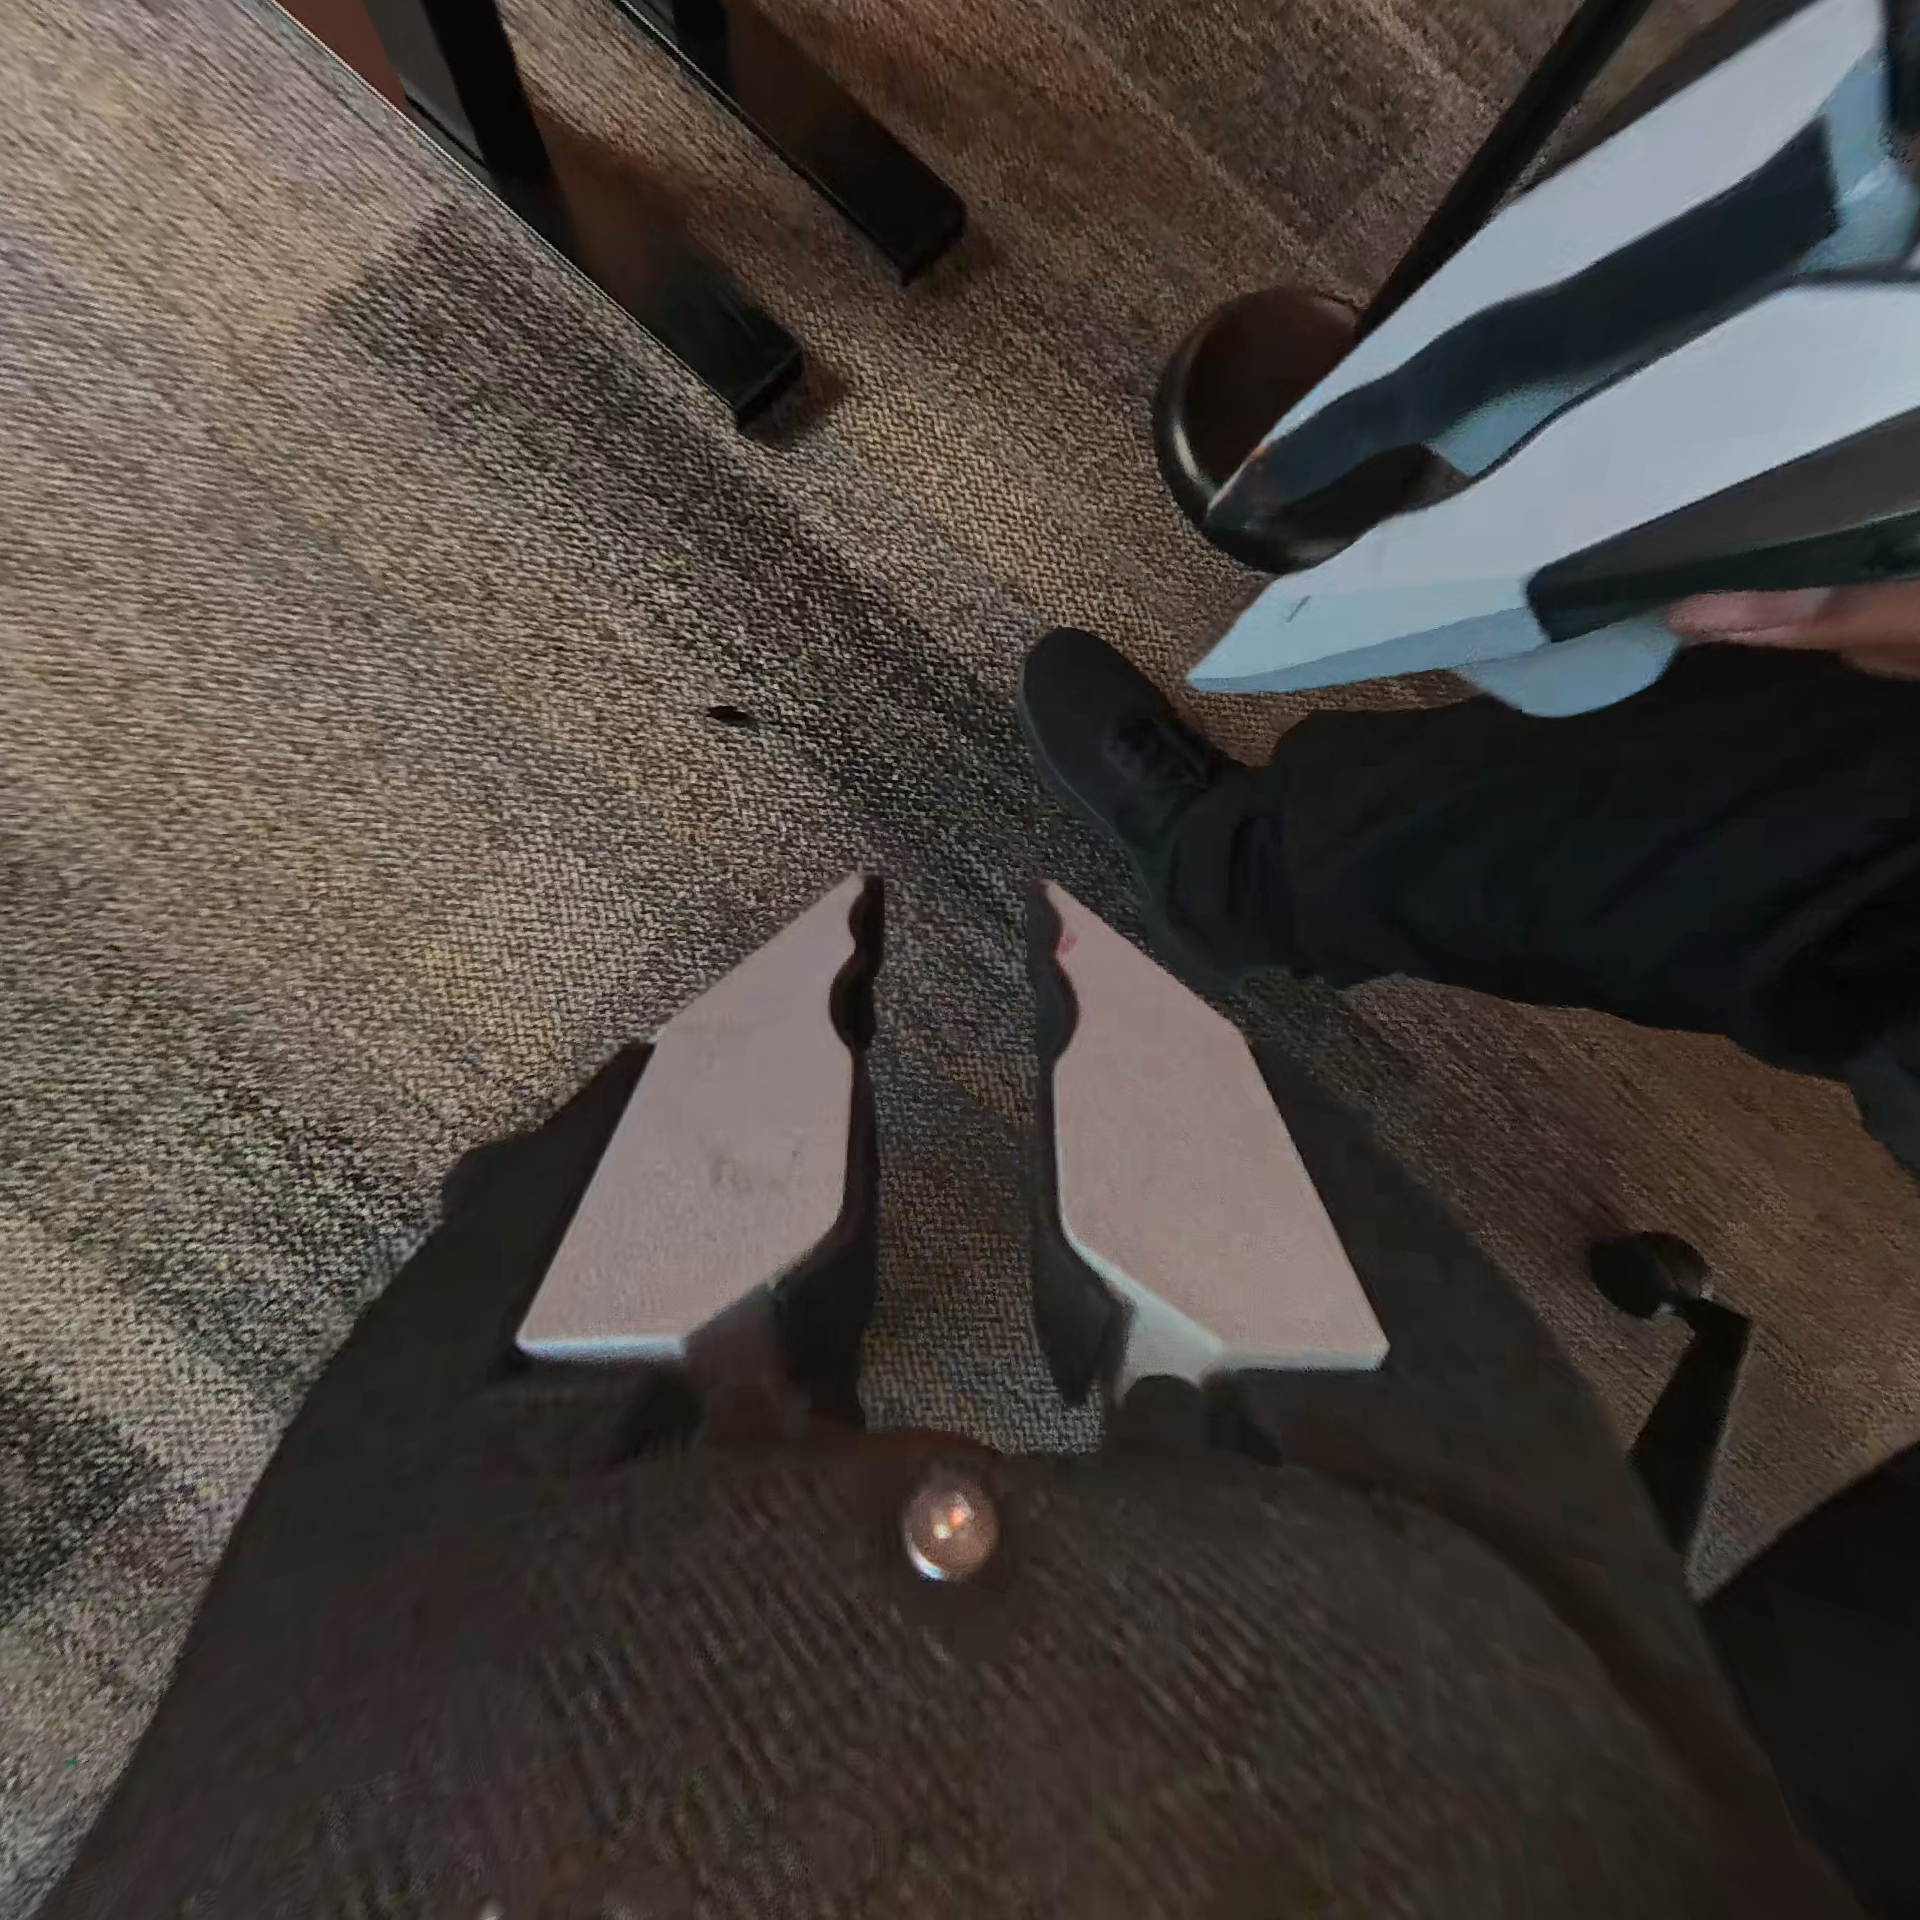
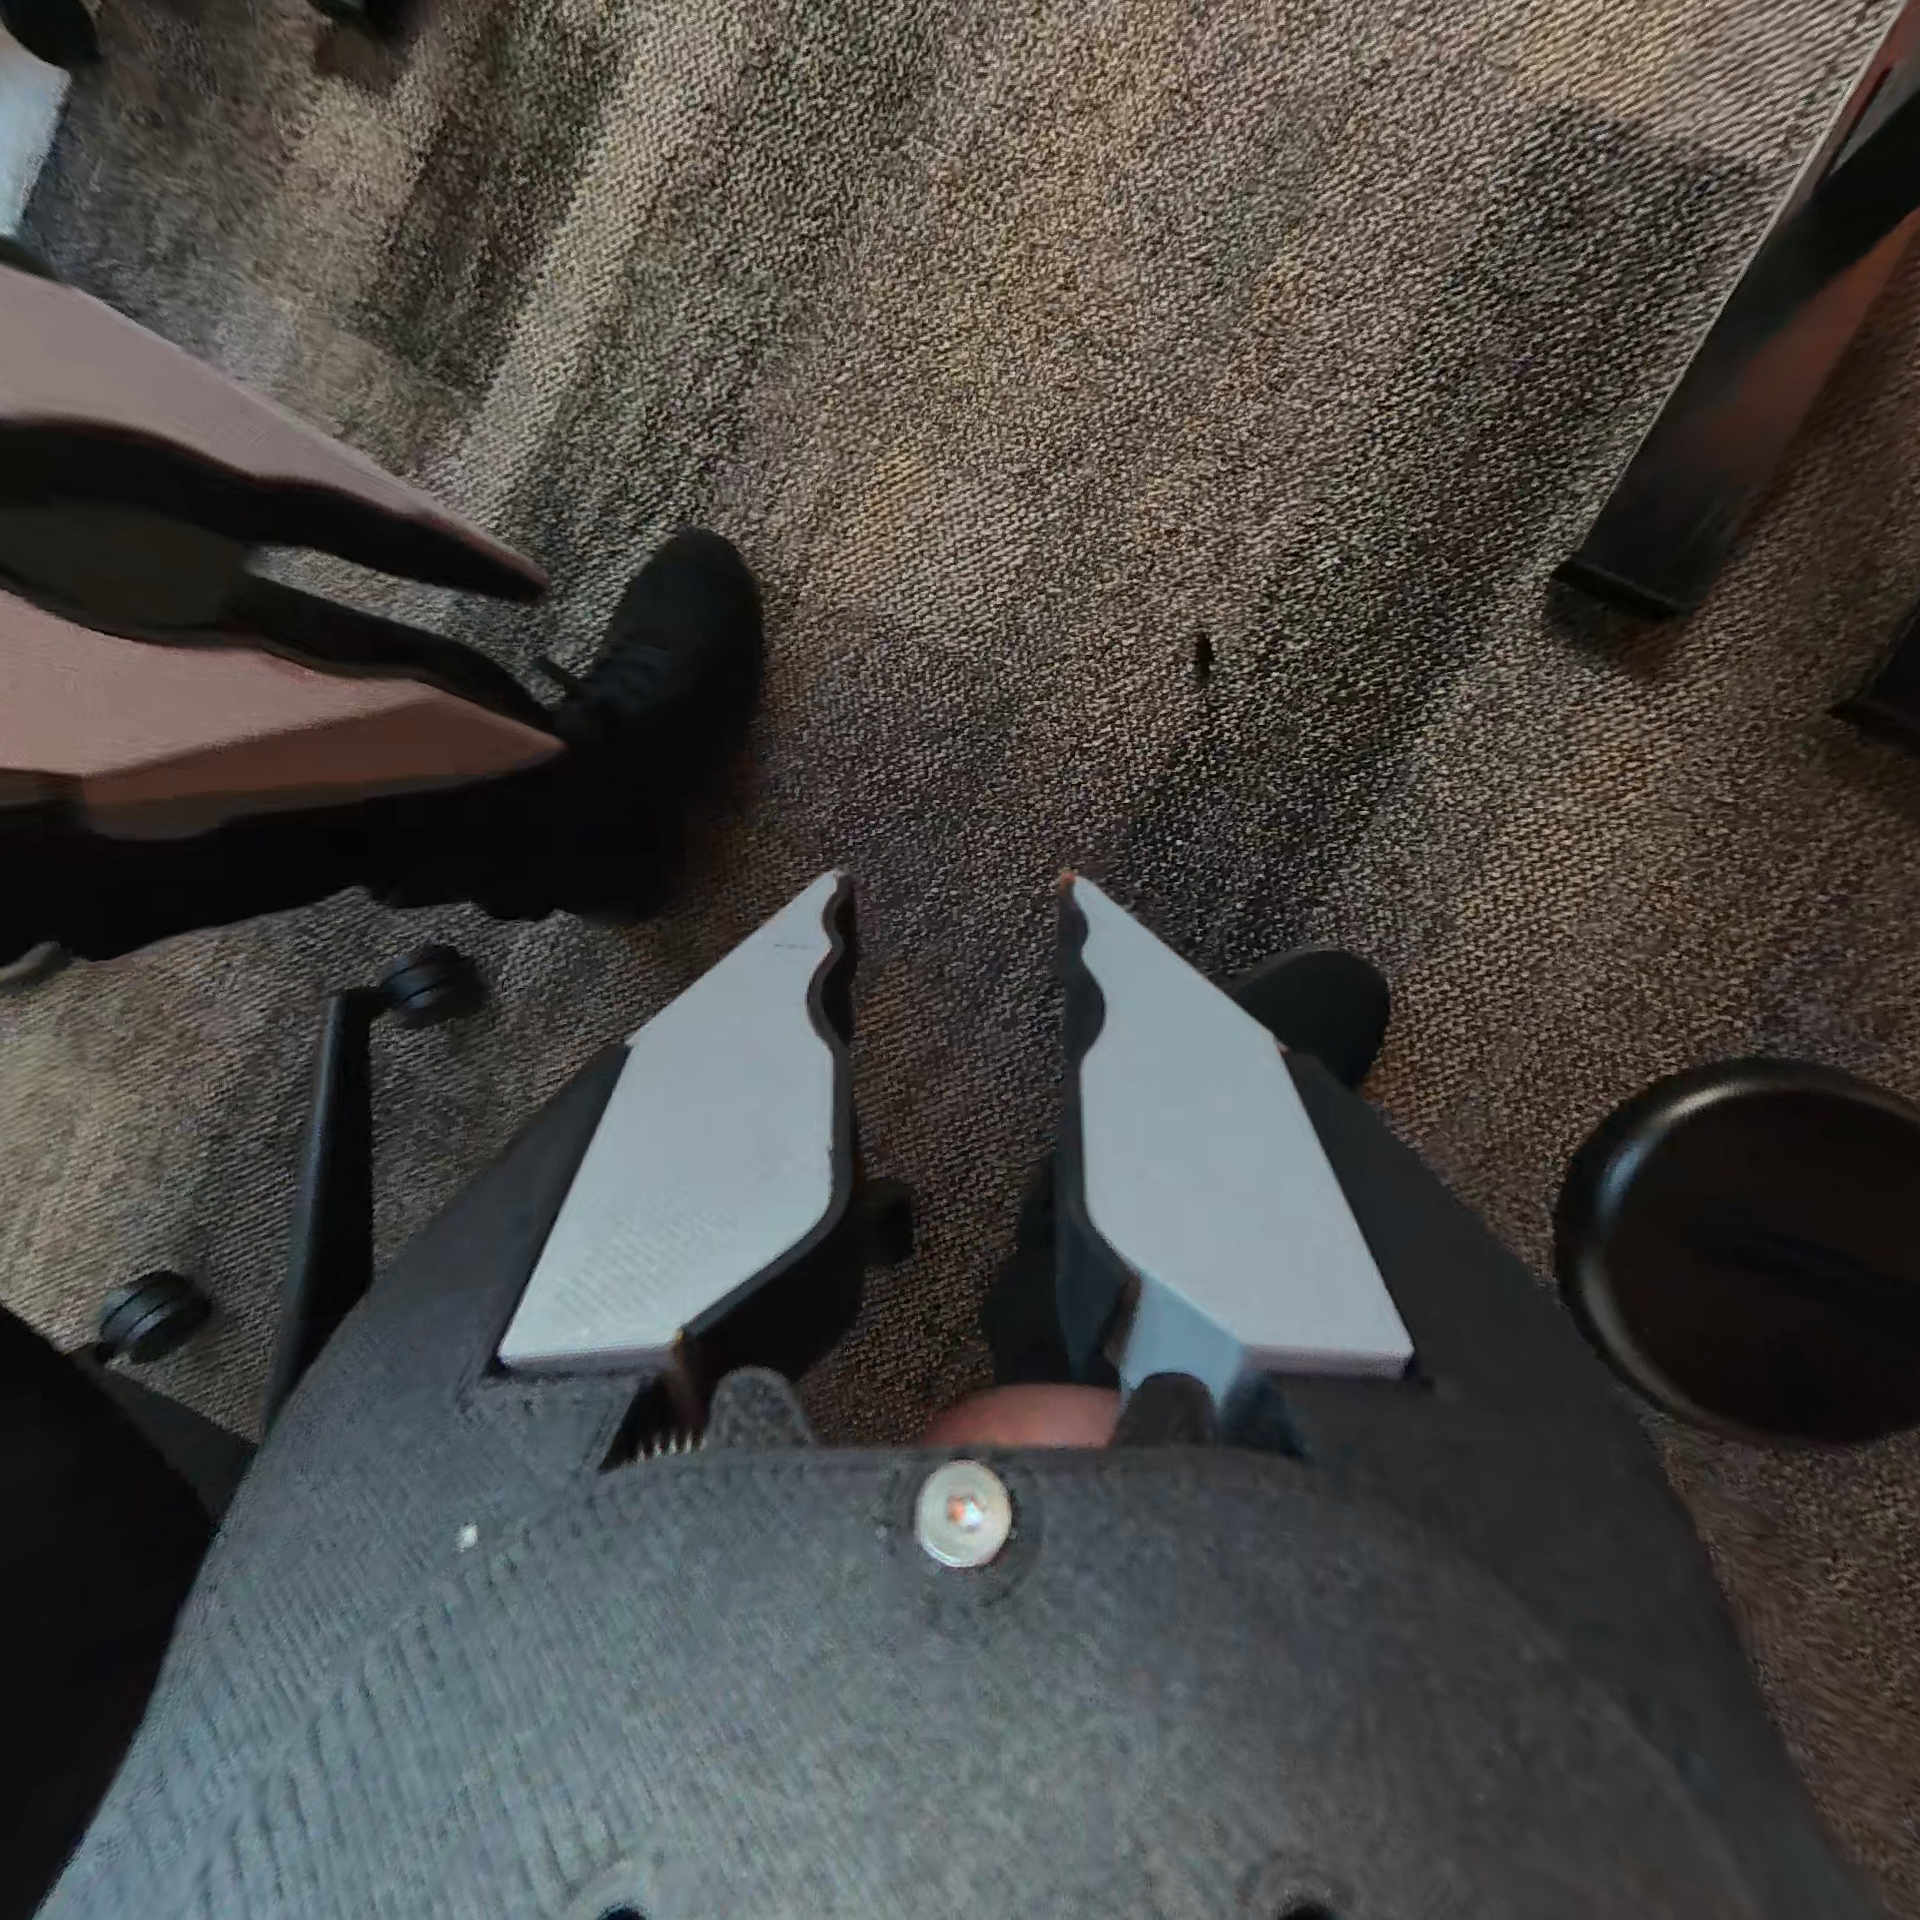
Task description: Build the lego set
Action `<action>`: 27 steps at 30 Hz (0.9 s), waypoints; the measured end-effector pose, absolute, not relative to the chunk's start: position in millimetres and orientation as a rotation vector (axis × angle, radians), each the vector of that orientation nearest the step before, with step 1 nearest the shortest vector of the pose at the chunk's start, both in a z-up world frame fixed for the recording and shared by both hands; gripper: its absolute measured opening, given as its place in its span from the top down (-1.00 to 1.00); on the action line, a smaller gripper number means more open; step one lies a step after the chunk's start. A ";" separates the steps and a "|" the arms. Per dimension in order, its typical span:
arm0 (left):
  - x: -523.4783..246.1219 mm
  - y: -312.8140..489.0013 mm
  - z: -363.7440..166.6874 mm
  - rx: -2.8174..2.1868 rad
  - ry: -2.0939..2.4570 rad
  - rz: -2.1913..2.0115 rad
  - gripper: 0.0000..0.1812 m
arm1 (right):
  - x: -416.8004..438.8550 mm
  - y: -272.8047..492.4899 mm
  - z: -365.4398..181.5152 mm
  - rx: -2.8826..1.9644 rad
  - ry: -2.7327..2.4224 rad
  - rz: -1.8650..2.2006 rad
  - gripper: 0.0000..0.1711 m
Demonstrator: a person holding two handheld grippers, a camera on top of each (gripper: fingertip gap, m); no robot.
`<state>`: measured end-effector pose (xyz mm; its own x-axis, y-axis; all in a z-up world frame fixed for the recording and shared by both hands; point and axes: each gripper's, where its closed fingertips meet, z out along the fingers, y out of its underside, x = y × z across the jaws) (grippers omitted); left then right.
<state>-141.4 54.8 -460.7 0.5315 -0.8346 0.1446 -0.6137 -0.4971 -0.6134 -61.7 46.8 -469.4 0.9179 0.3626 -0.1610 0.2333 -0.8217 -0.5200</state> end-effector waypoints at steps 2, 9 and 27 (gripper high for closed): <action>-134.1 54.6 -473.8 -2.322 1.191 -0.624 0.73 | -62.0 53.3 -465.1 -2.557 -0.410 0.400 0.58; -100.2 63.9 -470.4 -2.303 1.259 -0.738 0.73 | -68.2 80.2 -449.7 -2.521 -0.214 0.704 0.59; -114.8 53.5 -464.6 -2.331 1.226 -0.836 0.73 | -69.5 102.5 -437.6 -2.460 -0.198 0.630 0.60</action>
<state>-114.8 53.5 -464.6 0.4436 -0.8339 0.3284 -0.6105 -0.5494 -0.5705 -69.5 102.5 -437.6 0.8771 0.2757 -0.3932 -0.0011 -0.8175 -0.5759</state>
